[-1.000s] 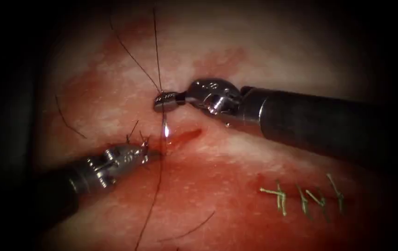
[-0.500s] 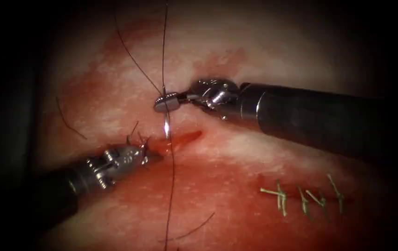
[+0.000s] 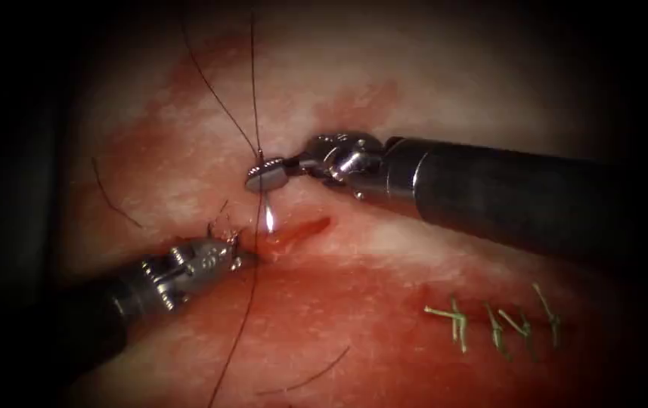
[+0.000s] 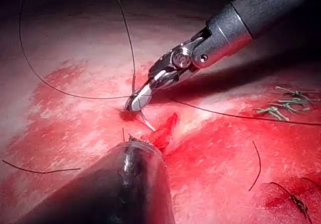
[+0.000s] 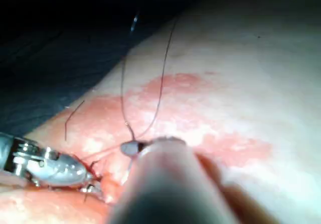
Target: Wound Closure
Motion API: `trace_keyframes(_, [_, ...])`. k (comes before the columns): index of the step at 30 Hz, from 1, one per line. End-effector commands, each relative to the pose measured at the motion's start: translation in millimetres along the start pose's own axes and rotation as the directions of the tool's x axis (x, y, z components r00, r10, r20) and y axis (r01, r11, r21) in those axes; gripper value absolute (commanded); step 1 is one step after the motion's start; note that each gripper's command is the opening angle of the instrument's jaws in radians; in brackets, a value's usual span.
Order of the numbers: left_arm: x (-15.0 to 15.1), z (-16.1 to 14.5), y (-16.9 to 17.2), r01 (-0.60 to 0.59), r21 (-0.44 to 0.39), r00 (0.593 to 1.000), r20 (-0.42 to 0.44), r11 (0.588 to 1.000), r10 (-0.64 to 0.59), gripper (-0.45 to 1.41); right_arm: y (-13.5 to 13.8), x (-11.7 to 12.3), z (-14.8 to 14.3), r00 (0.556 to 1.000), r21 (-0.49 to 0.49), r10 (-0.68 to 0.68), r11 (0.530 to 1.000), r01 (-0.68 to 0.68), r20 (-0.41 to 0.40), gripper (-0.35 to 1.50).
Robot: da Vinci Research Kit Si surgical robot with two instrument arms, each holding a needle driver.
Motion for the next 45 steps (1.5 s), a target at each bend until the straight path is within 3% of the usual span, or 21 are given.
trace_keyframes(1, [0.3, 0.7, -0.1, -0.002, 0.000, 1.000, -0.001, 1.000, 0.002, -0.42, 0.6, 0.7, 0.6, 1.000, 0.003, 0.011, 1.000, -0.011, -0.003, -0.35])
trace_keyframes(11, [0.6, 0.0, -0.3, -0.005, -0.006, 1.000, 0.002, 1.000, 0.005, -0.42, 0.3, -0.2, 1.1, 0.999, 0.020, 0.050, 0.999, -0.050, 0.012, -0.35])
trace_keyframes(22, [0.7, -0.2, -0.3, -0.008, -0.004, 1.000, -0.002, 1.000, 0.008, -0.42, 0.4, -0.5, 1.4, 0.981, 0.096, 0.193, 0.977, -0.193, 0.007, -0.35])
trace_keyframes(35, [0.8, -0.3, -0.4, -0.013, -0.006, 1.000, -0.001, 1.000, 0.013, -0.42, -2.0, -1.6, 2.8, 0.971, 0.195, 0.232, 0.952, -0.238, 0.051, -0.35])
trace_keyframes(44, [0.9, -0.4, -0.3, -0.016, -0.004, 1.000, -0.005, 1.000, 0.016, -0.43, -0.1, 0.3, 1.4, 0.945, 0.143, 0.318, 0.941, -0.305, -0.074, -0.35])
trace_keyframes(45, [0.9, -0.5, -0.3, -0.016, -0.004, 1.000, -0.005, 1.000, 0.016, -0.43, 0.1, 0.5, 1.1, 0.948, 0.152, 0.308, 0.944, -0.294, -0.082, -0.18])
